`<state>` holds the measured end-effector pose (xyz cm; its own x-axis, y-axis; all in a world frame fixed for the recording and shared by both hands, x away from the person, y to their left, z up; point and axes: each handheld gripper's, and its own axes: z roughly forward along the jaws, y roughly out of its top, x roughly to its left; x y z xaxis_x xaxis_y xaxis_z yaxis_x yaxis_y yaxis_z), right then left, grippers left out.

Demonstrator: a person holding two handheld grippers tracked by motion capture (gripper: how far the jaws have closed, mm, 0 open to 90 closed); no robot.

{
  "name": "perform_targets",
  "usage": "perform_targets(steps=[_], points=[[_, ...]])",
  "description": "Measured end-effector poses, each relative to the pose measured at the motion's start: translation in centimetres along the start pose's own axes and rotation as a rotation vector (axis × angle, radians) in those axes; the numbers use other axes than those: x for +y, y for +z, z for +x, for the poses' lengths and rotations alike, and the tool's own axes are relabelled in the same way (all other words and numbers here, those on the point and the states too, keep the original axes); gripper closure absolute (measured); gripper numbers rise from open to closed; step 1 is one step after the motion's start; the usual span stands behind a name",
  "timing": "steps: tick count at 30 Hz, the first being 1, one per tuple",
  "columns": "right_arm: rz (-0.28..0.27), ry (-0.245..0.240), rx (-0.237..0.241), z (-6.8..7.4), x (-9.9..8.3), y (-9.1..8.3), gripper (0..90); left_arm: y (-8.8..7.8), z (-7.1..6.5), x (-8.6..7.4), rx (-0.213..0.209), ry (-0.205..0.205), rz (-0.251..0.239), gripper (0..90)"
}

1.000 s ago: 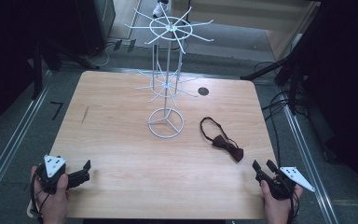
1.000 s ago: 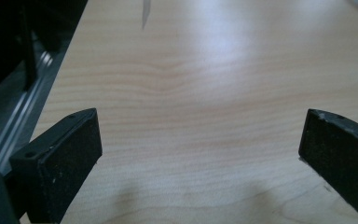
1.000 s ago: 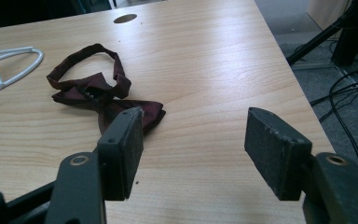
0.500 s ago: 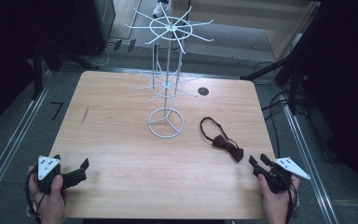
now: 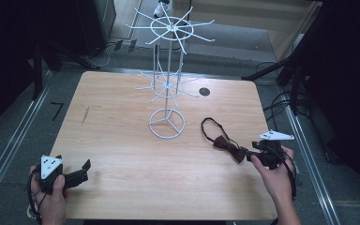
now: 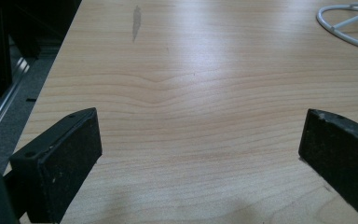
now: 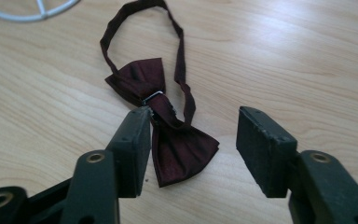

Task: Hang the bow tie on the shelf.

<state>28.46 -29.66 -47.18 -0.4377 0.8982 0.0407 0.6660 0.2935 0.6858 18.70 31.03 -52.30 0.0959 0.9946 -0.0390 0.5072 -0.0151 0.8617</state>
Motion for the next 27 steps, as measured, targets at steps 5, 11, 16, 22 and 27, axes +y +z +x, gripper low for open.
perform_targets(steps=[5,11,16,22,27], points=[[0.104,-0.033,0.046,0.1,1.5,1.2,36.4,0.0,0.0,0.0,-0.005,0.000,0.004,0.0],[0.246,-0.098,0.055,0.7,3.4,3.1,22.8,0.1,0.0,0.0,-0.006,0.006,0.010,0.0],[0.383,-0.178,0.055,1.4,5.1,5.1,10.5,0.1,0.0,0.1,-0.007,0.008,0.014,0.0],[0.458,-0.234,0.052,1.8,6.0,6.8,1.2,0.1,0.0,0.1,-0.008,0.007,0.016,0.0],[0.514,-0.253,0.049,1.9,6.2,8.3,0.0,0.2,0.0,0.1,-0.009,0.009,0.020,0.0]])
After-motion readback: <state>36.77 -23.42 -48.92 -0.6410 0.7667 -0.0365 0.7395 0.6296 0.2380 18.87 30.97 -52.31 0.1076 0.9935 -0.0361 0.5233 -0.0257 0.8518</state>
